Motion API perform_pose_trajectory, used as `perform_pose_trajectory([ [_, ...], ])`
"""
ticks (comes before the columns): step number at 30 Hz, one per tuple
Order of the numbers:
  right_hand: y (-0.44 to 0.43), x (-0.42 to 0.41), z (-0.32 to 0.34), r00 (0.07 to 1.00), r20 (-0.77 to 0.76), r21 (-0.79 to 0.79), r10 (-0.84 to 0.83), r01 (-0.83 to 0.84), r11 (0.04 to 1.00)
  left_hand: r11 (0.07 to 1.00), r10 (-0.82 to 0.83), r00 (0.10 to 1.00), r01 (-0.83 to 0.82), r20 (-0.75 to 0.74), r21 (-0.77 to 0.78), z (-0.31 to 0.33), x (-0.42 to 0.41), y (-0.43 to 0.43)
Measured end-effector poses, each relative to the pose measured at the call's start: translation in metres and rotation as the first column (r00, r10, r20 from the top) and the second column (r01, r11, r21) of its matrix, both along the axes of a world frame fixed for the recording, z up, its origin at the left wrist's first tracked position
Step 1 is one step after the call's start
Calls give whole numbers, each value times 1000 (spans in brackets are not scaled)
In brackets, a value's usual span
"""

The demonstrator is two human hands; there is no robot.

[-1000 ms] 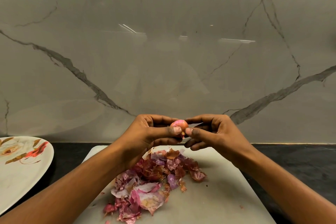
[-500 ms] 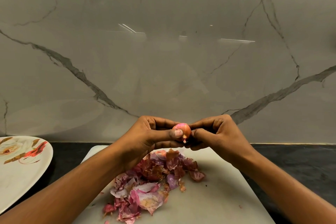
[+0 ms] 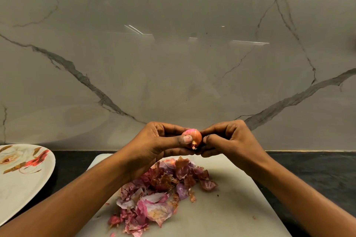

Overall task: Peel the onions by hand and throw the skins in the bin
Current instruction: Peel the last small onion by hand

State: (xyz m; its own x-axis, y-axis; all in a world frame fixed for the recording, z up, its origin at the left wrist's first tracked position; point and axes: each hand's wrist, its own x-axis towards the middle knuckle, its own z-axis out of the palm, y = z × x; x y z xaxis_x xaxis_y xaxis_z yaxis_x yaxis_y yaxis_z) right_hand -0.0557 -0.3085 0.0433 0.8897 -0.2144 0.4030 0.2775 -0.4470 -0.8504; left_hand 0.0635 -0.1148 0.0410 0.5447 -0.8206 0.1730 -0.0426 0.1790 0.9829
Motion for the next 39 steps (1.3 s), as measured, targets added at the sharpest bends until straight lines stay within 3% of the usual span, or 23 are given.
perform_pose_trajectory([
  [6, -2, 1, -2, 999, 20, -35, 47, -46, 998, 1000, 12, 1000, -12, -13, 4, -2, 5, 0],
  [10, -7, 0, -7, 986, 168, -313, -6, 59, 948, 999, 53, 996, -52, -66, 8, -2, 6, -1],
  [14, -8, 2, -9, 943, 331, -412, 17, 128, 902, 998, 58, 996, -57, -72, 12, -1, 5, -2],
  [18, -7, 6, -12, 916, 399, -413, 49, 132, 901, 997, 70, 996, -69, -51, 24, -3, 2, -4],
  [25, -9, 9, -14, 923, 382, -343, 41, 101, 934, 995, 91, 995, -90, -38, 39, -5, 1, -5],
  [30, -8, 10, -13, 907, 420, -384, 22, 155, 910, 997, 73, 993, -70, -97, 34, -4, -3, -4],
  [35, -10, 13, -14, 901, 434, -515, 13, 237, 824, 999, 41, 978, -45, -206, -17, -1, -2, -4],
  [39, -9, 12, -15, 906, 424, -437, -21, 224, 871, 998, 6, 965, -20, -261, -53, 4, 0, 0],
])
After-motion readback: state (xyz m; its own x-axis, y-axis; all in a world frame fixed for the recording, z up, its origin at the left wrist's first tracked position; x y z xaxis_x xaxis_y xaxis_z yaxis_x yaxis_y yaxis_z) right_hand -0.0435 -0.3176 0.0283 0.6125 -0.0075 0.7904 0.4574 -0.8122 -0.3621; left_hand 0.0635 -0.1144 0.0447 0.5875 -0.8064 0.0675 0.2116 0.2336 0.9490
